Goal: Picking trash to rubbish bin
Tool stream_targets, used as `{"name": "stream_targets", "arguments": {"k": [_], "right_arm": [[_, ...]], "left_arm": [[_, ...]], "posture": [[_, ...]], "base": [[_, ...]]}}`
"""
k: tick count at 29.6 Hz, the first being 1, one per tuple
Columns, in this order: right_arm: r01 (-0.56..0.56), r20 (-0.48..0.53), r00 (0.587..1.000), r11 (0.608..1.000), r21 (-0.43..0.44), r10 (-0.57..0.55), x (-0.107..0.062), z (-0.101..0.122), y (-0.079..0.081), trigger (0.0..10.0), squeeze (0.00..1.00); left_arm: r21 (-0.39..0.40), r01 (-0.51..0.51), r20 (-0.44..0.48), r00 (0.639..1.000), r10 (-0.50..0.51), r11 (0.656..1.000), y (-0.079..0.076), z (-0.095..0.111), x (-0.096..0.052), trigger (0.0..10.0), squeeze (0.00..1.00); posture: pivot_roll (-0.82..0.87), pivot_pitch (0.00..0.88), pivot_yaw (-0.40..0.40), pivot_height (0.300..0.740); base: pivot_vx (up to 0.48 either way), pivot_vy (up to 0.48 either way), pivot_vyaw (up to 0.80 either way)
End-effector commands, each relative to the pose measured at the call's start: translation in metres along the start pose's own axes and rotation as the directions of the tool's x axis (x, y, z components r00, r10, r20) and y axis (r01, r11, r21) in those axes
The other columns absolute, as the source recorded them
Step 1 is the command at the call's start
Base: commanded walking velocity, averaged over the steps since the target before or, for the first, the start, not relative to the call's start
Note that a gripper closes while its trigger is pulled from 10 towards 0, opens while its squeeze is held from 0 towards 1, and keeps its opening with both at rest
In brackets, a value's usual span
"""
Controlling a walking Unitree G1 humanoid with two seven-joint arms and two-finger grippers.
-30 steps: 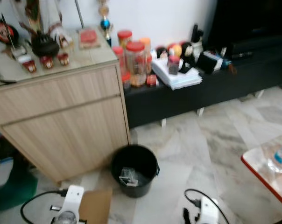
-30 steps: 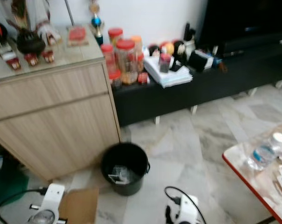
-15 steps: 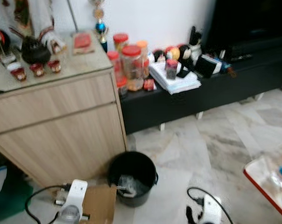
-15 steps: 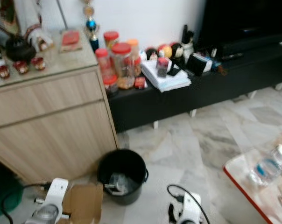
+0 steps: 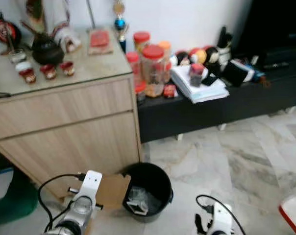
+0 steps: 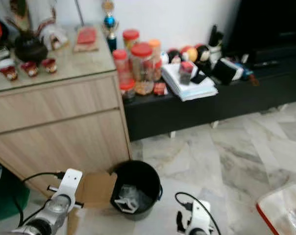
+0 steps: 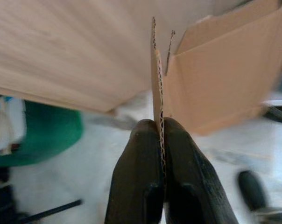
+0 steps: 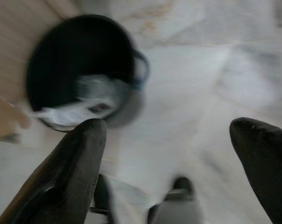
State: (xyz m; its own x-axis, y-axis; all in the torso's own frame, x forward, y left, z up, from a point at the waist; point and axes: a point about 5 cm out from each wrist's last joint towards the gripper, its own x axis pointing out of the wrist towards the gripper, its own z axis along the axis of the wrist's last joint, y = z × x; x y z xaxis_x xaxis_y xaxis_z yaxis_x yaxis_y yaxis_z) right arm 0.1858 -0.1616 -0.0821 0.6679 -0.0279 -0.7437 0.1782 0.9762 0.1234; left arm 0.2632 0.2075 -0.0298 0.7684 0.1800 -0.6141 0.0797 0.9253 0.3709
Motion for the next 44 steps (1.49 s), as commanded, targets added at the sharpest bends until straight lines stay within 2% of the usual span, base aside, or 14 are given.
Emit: {"name": "stream_targets", "arguments": {"k": [1, 4, 8, 12, 14, 15, 17, 24, 28, 33, 44], "right_arm": [[0.021, 0.010, 1.000, 1.000, -0.004, -0.021, -0.001, 0.002, -0.010, 10.0, 0.00], [-0.015, 0.027, 1.000, 0.999, -0.042, 0.016, 0.001, 0.008, -0.005, 10.0, 0.00], [-0.041, 0.052, 0.998, 0.998, -0.049, 0.043, 0.003, 0.016, -0.002, 10.0, 0.00], [-0.066, 0.091, 0.993, 0.995, -0.072, 0.072, 0.006, 0.030, 0.004, 10.0, 0.00], [-0.082, 0.119, 0.989, 0.994, -0.078, 0.091, 0.008, 0.039, 0.008, 10.0, 0.00], [-0.082, 0.119, 0.989, 0.994, -0.078, 0.091, 0.008, 0.039, 0.008, 10.0, 0.00], [-0.094, 0.139, 0.985, 0.992, -0.088, 0.106, 0.009, 0.045, 0.011, 10.0, 0.00], [-0.131, 0.201, 0.967, 0.983, -0.131, 0.156, 0.010, 0.061, 0.019, 10.0, 0.00], [-0.167, 0.241, 0.950, 0.975, -0.146, 0.199, 0.010, 0.072, 0.026, 10.0, 0.00], [-0.286, 0.269, 0.903, 0.937, -0.203, 0.334, 0.009, 0.087, 0.046, 10.0, 0.00], [-0.300, 0.281, 0.893, 0.931, -0.211, 0.351, 0.009, 0.089, 0.048, 10.0, 0.00]], "left_arm": [[0.010, 0.010, 0.084, 0.996, -0.011, 1.000, -0.004, 0.024, 0.003, 10.0, 0.00], [0.002, 0.027, 0.153, 0.988, -0.027, 1.000, -0.006, 0.042, 0.004, 10.0, 0.00], [0.003, 0.044, 0.218, 0.975, -0.043, 0.999, -0.008, 0.059, 0.005, 10.0, 0.00], [0.018, 0.118, 0.277, 0.953, -0.119, 0.993, -0.018, 0.078, 0.004, 10.0, 0.00], [0.013, 0.192, 0.298, 0.936, -0.188, 0.981, -0.029, 0.086, 0.002, 10.0, 0.00], [0.013, 0.192, 0.298, 0.936, -0.188, 0.981, -0.029, 0.086, 0.002, 10.0, 0.00], [0.010, 0.267, 0.312, 0.915, -0.257, 0.964, -0.039, 0.091, 0.000, 10.0, 0.00], [0.028, 0.355, 0.323, 0.882, -0.345, 0.934, -0.055, 0.088, -0.004, 10.0, 0.00], [0.036, 0.376, 0.323, 0.872, -0.367, 0.926, -0.059, 0.087, -0.005, 10.0, 0.00], [0.054, 0.389, 0.318, 0.866, -0.385, 0.920, -0.063, 0.088, -0.006, 10.0, 0.00], [0.097, 0.388, 0.312, 0.862, -0.399, 0.916, -0.067, 0.090, -0.007, 10.0, 0.00]], "posture": [[-0.09, 0.047, 0.049, 0.740], [-0.09, 0.047, 0.049, 0.740], [-0.10, 0.046, 0.044, 0.740], [-0.10, 0.046, 0.044, 0.740], [-0.11, 0.042, 0.039, 0.740], [-0.11, 0.042, 0.039, 0.740], [-0.12, 0.041, 0.039, 0.740], [-0.12, 0.045, 0.030, 0.740], [-0.12, 0.051, 0.025, 0.740], [-0.13, 0.063, 0.018, 0.740], [-0.14, 0.068, 0.011, 0.740]], "base": [[0.326, 0.000, 0.00], [0.326, 0.000, 0.00], [0.337, 0.000, 0.00], [0.341, 0.000, 0.00], [0.332, 0.000, 0.00], [0.326, 0.000, 0.00], [0.000, 0.000, 0.00], [0.000, 0.000, 0.00], [0.000, 0.000, 0.00], [0.000, 0.000, 0.00], [0.000, 0.000, 0.00]]}}
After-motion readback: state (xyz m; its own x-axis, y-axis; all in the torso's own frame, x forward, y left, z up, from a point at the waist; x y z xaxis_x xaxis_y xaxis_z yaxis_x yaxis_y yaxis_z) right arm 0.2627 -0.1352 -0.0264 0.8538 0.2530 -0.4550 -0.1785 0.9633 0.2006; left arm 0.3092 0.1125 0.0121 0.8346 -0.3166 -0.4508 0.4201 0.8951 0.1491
